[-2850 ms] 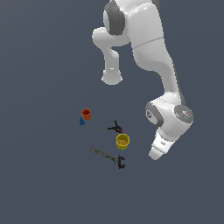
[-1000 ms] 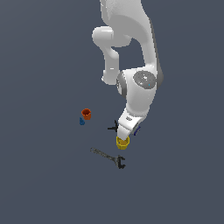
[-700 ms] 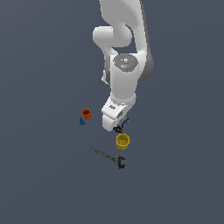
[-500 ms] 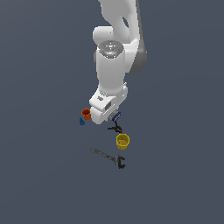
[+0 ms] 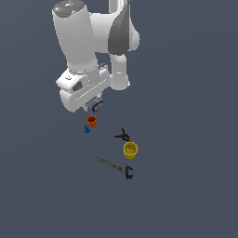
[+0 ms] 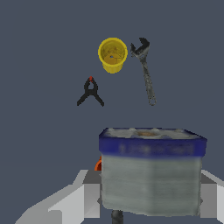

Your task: Pick up a designated object from a clutter of objects.

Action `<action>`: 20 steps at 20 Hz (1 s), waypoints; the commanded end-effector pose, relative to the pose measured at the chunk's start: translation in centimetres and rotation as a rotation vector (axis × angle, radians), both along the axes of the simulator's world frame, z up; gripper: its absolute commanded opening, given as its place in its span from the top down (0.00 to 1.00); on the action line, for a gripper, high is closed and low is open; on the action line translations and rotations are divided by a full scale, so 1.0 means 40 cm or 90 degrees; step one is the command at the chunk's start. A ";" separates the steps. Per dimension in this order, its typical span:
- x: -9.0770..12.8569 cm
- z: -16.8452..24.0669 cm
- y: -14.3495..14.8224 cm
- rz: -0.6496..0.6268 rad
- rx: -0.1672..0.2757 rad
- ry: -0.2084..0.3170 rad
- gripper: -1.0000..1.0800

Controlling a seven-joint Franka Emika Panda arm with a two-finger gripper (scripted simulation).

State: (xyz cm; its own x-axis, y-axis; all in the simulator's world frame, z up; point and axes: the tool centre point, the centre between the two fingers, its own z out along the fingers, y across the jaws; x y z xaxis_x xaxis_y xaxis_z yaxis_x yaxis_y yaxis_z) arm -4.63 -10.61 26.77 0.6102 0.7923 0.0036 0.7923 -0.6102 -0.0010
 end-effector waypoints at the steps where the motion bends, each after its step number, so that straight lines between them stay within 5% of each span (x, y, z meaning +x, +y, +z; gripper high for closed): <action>1: -0.020 0.048 -0.065 0.000 0.001 0.000 1.00; 11: -0.077 0.211 -0.290 0.000 -0.001 0.001 1.00; 20: -0.090 0.266 -0.368 0.000 -0.002 0.001 1.00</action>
